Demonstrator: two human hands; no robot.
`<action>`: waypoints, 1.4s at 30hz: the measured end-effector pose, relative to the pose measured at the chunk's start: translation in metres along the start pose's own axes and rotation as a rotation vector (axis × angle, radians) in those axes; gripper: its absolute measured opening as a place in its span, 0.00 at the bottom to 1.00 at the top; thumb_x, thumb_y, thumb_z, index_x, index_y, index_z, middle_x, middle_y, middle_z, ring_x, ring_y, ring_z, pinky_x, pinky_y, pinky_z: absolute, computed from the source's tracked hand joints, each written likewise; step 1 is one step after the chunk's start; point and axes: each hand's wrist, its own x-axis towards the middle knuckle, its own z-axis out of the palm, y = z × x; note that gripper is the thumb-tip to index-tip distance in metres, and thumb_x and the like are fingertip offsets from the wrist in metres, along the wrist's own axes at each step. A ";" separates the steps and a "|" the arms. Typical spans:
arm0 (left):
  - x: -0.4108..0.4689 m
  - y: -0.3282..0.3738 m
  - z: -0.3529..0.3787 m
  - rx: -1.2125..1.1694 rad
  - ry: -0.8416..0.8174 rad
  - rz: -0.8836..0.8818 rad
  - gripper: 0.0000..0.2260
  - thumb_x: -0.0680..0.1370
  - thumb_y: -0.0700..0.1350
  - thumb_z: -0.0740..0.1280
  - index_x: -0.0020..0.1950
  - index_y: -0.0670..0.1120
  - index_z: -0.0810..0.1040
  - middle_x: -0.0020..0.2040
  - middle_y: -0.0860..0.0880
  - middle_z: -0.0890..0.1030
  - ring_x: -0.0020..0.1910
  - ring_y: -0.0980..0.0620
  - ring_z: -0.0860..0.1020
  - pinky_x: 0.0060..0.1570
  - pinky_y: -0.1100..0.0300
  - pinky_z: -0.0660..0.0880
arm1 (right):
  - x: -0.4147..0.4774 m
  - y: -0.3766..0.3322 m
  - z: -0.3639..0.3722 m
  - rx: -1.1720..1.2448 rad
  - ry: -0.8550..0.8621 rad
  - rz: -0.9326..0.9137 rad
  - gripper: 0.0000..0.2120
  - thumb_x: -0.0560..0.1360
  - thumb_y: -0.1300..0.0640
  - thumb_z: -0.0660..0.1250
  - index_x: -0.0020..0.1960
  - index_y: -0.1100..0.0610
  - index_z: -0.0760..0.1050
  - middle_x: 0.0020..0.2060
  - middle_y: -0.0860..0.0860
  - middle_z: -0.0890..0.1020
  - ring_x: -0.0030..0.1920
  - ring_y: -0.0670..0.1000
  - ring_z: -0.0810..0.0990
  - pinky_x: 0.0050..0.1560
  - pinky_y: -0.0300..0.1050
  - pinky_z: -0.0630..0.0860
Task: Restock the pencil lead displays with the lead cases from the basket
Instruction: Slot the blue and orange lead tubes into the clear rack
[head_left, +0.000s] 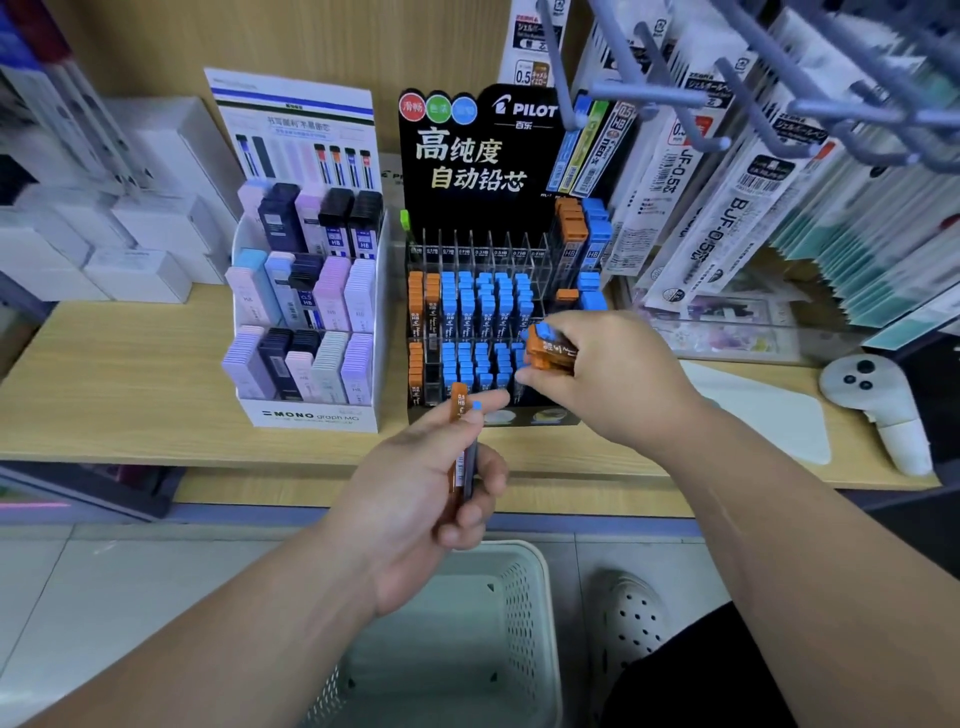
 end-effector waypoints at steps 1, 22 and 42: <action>0.001 -0.001 0.000 -0.009 0.001 0.015 0.12 0.83 0.45 0.60 0.62 0.48 0.80 0.33 0.43 0.74 0.25 0.52 0.63 0.24 0.62 0.55 | 0.000 -0.001 -0.002 0.089 0.020 0.012 0.11 0.75 0.45 0.74 0.43 0.51 0.76 0.35 0.45 0.80 0.41 0.51 0.78 0.40 0.47 0.75; 0.004 -0.001 0.007 0.149 0.053 0.253 0.13 0.84 0.50 0.59 0.52 0.47 0.81 0.36 0.42 0.77 0.26 0.53 0.63 0.27 0.61 0.58 | -0.013 -0.032 -0.018 0.764 -0.233 0.287 0.11 0.76 0.60 0.74 0.37 0.59 0.76 0.23 0.48 0.75 0.20 0.40 0.71 0.22 0.29 0.65; 0.005 0.067 -0.014 0.441 0.322 0.741 0.10 0.81 0.35 0.64 0.54 0.48 0.80 0.31 0.54 0.79 0.35 0.52 0.81 0.41 0.66 0.76 | -0.001 -0.026 -0.026 0.796 -0.185 0.254 0.07 0.75 0.55 0.74 0.41 0.56 0.79 0.26 0.49 0.77 0.25 0.48 0.68 0.27 0.38 0.67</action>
